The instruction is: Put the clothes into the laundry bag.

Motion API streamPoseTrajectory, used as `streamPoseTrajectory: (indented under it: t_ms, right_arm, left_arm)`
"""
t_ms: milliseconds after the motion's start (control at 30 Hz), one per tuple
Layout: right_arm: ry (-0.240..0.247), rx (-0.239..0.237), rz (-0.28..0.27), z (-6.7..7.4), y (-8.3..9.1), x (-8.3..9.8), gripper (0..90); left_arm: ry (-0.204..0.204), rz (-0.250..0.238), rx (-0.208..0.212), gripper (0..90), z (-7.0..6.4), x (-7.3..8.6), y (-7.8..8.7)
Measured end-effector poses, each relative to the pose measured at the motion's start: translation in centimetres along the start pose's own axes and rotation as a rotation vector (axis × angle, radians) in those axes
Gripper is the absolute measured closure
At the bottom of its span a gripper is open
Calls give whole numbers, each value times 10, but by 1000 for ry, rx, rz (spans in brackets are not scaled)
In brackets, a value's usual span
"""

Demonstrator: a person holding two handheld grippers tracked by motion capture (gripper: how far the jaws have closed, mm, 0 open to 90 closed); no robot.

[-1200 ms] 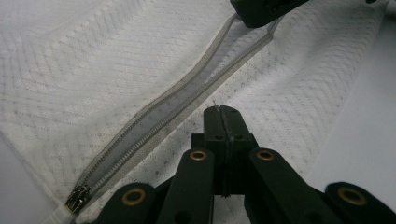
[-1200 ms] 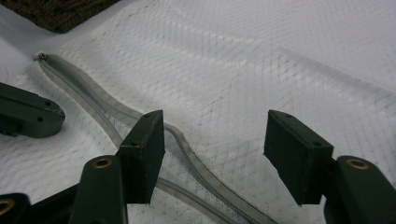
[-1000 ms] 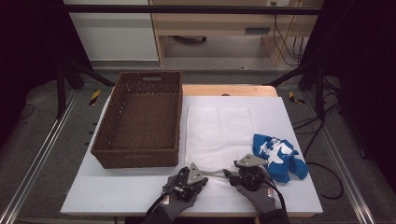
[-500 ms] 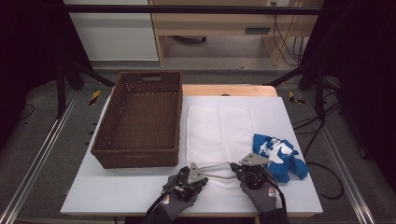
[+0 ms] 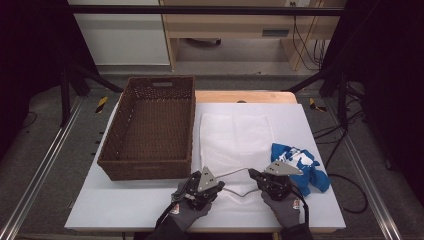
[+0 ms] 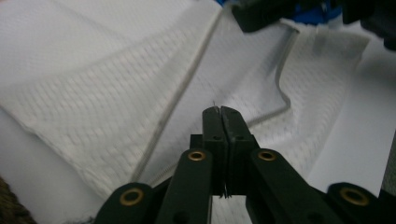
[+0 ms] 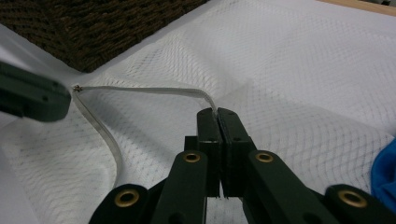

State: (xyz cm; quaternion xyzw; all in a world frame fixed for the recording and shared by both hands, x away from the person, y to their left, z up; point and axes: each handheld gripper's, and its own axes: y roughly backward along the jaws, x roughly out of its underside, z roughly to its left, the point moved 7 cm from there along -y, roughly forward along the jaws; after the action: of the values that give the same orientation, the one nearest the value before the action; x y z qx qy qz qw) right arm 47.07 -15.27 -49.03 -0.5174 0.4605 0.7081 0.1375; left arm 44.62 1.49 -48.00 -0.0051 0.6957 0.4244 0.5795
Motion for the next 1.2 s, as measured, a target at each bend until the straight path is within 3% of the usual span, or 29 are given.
streamPoseTrajectory:
  t_ms: [133,233,267,367,467,533,633,867,933,967,1000,1067,1100,1200]
  right_arm:
    - [4,-3,-5,0,1,-1,889]
    - [6,-7,-14,-1,2,-3,889]
    - [6,-6,-13,-1,2,-3,889]
    - [9,-8,-12,-1,2,-3,889]
    - [8,-8,-10,0,2,-3,888]
    - [11,-12,-11,0,1,-4,887]
    - [14,-12,-11,1,1,-4,884]
    - [20,-17,-3,2,-1,-3,882]
    - [24,-18,0,3,-1,-3,881]
    - [25,-20,3,3,-2,-2,871]
    - [24,-19,3,3,-2,-2,860]
    - [22,-16,2,3,-2,-2,832]
    - [16,-9,-7,3,-1,-2,731]
    - [-7,-7,-9,1,6,0,636]
  left_arm:
    - [-5,7,-31,793,8,-13,-5]
    - [7,0,-27,752,11,-21,-14]
    - [1,0,-20,687,11,-23,-18]
    - [-16,21,-5,635,7,-27,-30]
    - [-30,37,-2,629,5,-29,-40]
    - [-32,36,-3,647,4,-31,-44]
    - [-35,44,-7,761,6,-31,-51]
    - [-51,47,7,770,6,-31,-56]
    - [-53,52,7,795,6,-31,-57]
    - [-38,54,9,874,6,-31,-58]
    - [-36,52,11,880,6,-31,-58]
    - [-33,53,10,883,6,-31,-57]
    - [-24,51,7,887,8,-32,-56]
    - [-11,40,9,888,8,-33,-55]
